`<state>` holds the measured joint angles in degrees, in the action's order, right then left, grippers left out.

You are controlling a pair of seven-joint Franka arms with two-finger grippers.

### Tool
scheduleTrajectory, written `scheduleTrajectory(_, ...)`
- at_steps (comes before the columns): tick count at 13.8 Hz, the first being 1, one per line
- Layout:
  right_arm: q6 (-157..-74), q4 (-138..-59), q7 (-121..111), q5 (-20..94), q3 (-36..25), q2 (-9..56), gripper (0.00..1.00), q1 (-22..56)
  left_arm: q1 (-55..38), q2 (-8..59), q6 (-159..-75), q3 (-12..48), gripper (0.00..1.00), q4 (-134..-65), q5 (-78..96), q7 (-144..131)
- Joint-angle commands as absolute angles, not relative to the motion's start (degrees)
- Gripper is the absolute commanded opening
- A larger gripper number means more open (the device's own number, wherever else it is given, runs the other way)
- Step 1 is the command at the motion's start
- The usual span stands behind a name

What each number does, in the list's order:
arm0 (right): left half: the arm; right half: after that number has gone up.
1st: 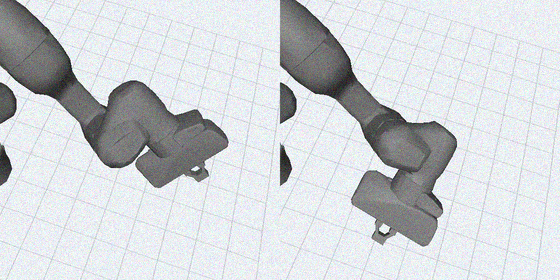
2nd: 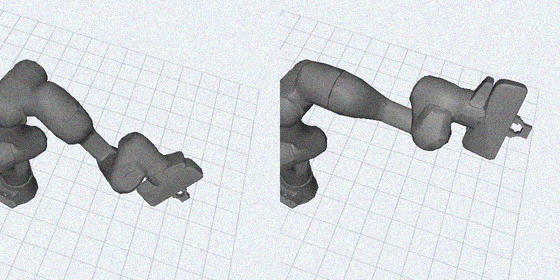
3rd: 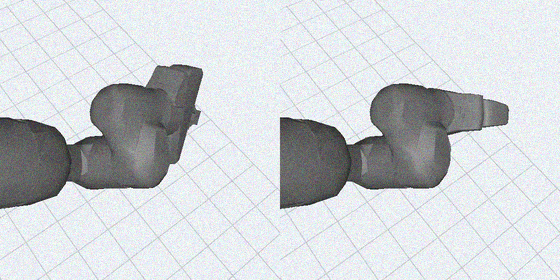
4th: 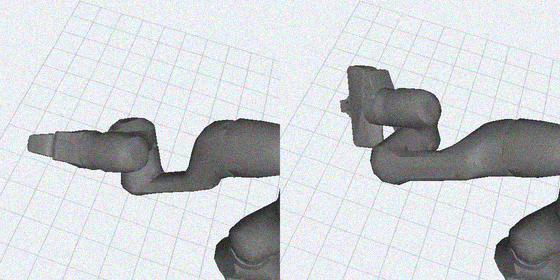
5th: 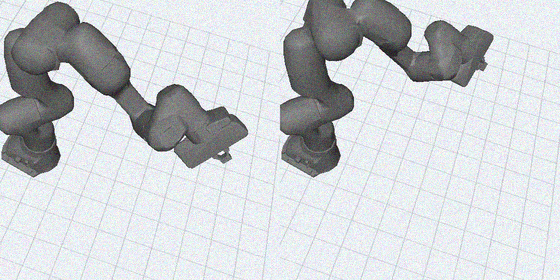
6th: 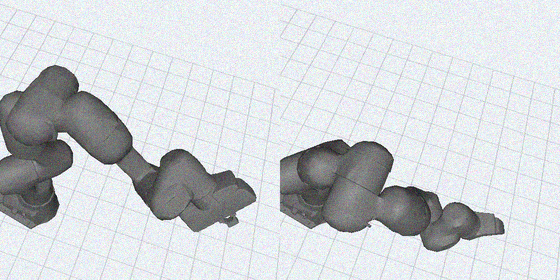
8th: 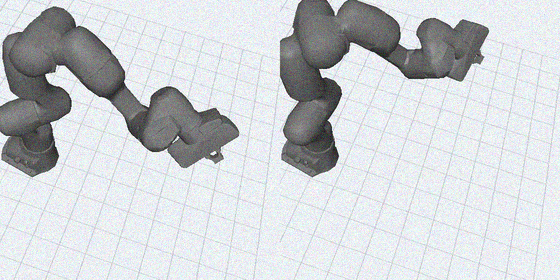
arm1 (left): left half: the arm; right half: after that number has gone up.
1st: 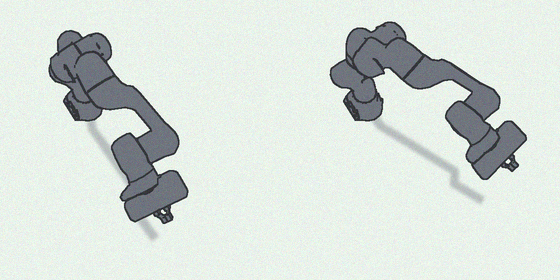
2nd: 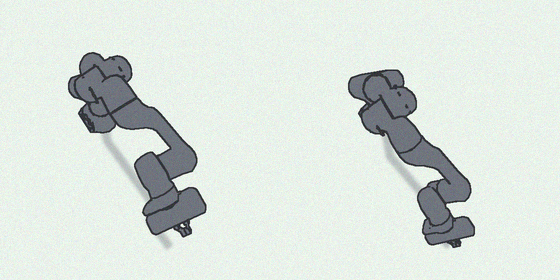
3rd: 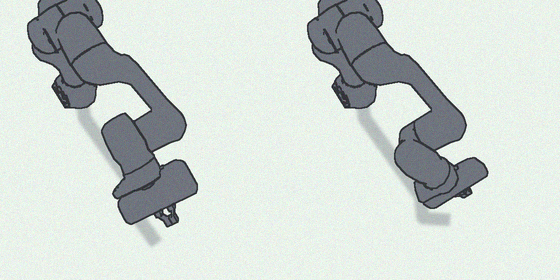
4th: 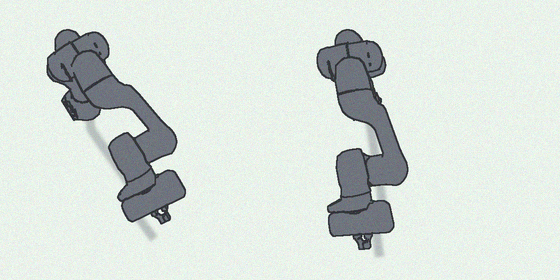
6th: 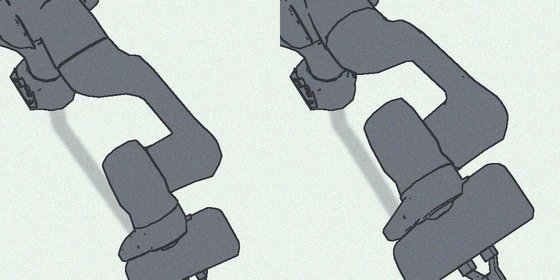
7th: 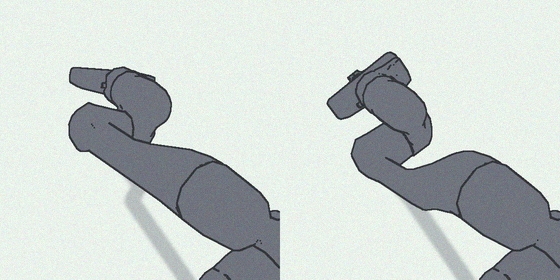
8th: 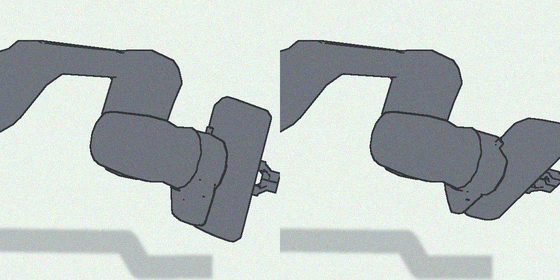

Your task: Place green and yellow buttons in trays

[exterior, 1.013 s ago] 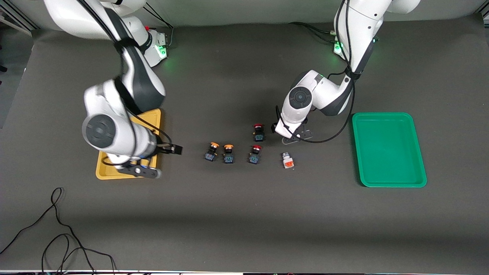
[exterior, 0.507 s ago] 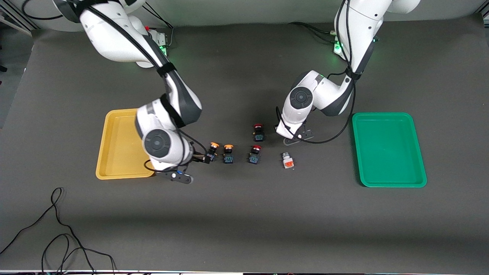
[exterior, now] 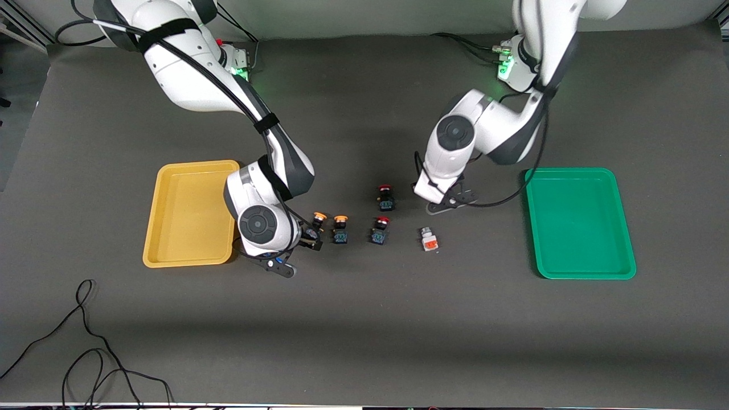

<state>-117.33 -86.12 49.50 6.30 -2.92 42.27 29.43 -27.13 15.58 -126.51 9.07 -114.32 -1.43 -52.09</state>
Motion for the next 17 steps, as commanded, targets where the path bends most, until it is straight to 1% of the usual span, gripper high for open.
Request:
scheduleTrajectory(1,-119.7,-85.0,51.9,7.2,-3.4,45.4,1.00,31.5,-25.1,8.8,-111.8,9.1,0.15,-106.6,0.2,-46.2)
scheduleTrajectory(3,-121.7,-85.1,53.0,7.2,-3.4,46.8,1.00,31.9,-23.1,8.3,-101.0,9.0,0.15,-98.0,3.2,-41.0)
scheduleTrajectory(4,-122.3,-85.1,53.0,7.2,-3.4,47.3,1.00,32.2,-21.5,8.2,-97.3,9.0,0.15,-95.0,3.5,-39.5)
scheduleTrajectory(5,-122.3,-85.3,53.0,7.2,-3.4,47.4,1.00,32.6,-20.2,7.6,-95.7,9.0,0.14,-94.2,3.5,-37.6)
scheduleTrajectory(7,-122.4,-86.4,52.6,7.1,-3.4,47.2,1.00,33.3,-15.9,5.2,-94.1,8.9,0.14,-95.0,3.6,-32.0)
scheduleTrajectory(9,-122.4,-87.2,52.4,7.1,-3.4,47.0,1.00,33.3,-10.0,3.8,-90.3,8.7,0.14,-95.1,3.4,-23.9)
scheduleTrajectory(12,-122.5,-88.4,52.6,7.1,-3.4,46.6,1.00,34.5,1.5,2.7,-87.6,8.7,0.14,-95.5,2.2,-9.4)
scheduleTrajectory(13,-122.5,-89.2,52.3,7.1,-3.4,46.1,0.96,34.6,4.3,2.8,-87.8,8.7,0.14,-95.6,0.5,-5.3)
scheduleTrajectory(14,-122.5,-89.6,52.0,7.1,-3.4,46.0,0.79,34.5,7.8,3.0,-88.6,8.7,0.14,-96.0,-0.1,-0.9)
scheduleTrajectory(16,-122.4,-89.6,52.0,7.1,-3.4,45.9,0.15,34.6,11.8,3.4,-91.4,8.7,0.14,-97.7,-0.4,5.6)
scheduleTrajectory(17,-122.3,-89.6,52.5,7.1,-3.4,45.4,0.00,34.6,13.2,3.4,-94.3,8.7,0.14,-100.0,-0.4,6.7)
